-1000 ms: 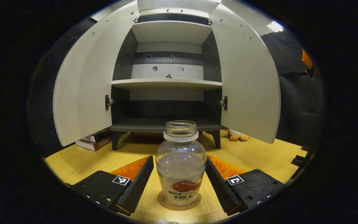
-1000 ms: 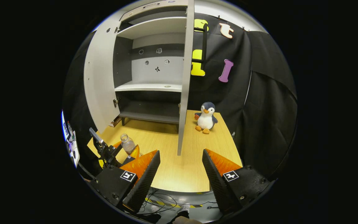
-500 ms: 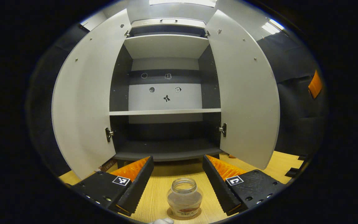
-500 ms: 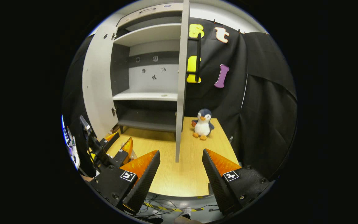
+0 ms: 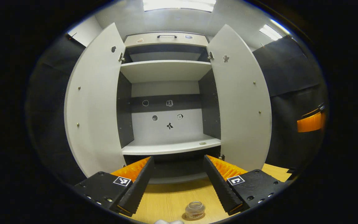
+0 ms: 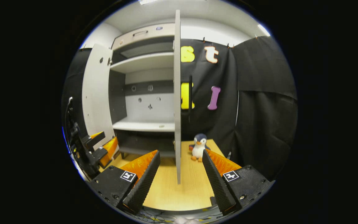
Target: Grasp the bottle in the cabinet with the left hand and place it on the coaster, then close the right door with the right hand and the left door with the left hand.
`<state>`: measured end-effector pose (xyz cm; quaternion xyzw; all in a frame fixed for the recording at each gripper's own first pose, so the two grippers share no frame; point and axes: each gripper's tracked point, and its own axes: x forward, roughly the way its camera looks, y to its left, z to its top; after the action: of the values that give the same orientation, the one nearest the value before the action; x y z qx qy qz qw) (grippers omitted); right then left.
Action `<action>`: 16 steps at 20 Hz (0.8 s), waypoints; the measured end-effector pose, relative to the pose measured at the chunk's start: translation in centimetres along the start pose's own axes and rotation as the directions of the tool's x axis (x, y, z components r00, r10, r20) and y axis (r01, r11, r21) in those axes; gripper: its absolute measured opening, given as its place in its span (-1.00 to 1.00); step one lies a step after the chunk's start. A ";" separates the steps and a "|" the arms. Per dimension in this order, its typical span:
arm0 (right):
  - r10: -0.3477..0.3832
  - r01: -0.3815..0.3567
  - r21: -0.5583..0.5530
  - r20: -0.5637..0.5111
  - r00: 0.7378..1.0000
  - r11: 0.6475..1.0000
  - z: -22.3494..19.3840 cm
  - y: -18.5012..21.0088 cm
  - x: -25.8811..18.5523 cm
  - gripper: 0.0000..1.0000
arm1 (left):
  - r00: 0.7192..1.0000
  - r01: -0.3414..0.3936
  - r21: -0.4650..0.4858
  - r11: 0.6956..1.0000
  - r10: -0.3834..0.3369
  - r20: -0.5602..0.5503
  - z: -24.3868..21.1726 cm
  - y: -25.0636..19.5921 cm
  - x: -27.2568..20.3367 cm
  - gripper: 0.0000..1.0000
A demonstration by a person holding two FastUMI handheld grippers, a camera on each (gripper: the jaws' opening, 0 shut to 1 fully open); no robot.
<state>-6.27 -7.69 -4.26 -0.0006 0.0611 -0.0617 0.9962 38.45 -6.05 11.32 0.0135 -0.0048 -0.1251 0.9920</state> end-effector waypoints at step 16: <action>-0.054 0.053 0.010 0.043 0.998 0.999 2.9 -3.4 2.5 0.67 | 0.977 -0.204 -0.006 0.979 0.204 -0.059 2.4 11.6 -8.8 0.92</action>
<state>-3.91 -11.35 -1.66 0.0008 0.0390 -0.0886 0.9953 32.74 7.27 13.95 0.0108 0.0233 -0.0223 0.9994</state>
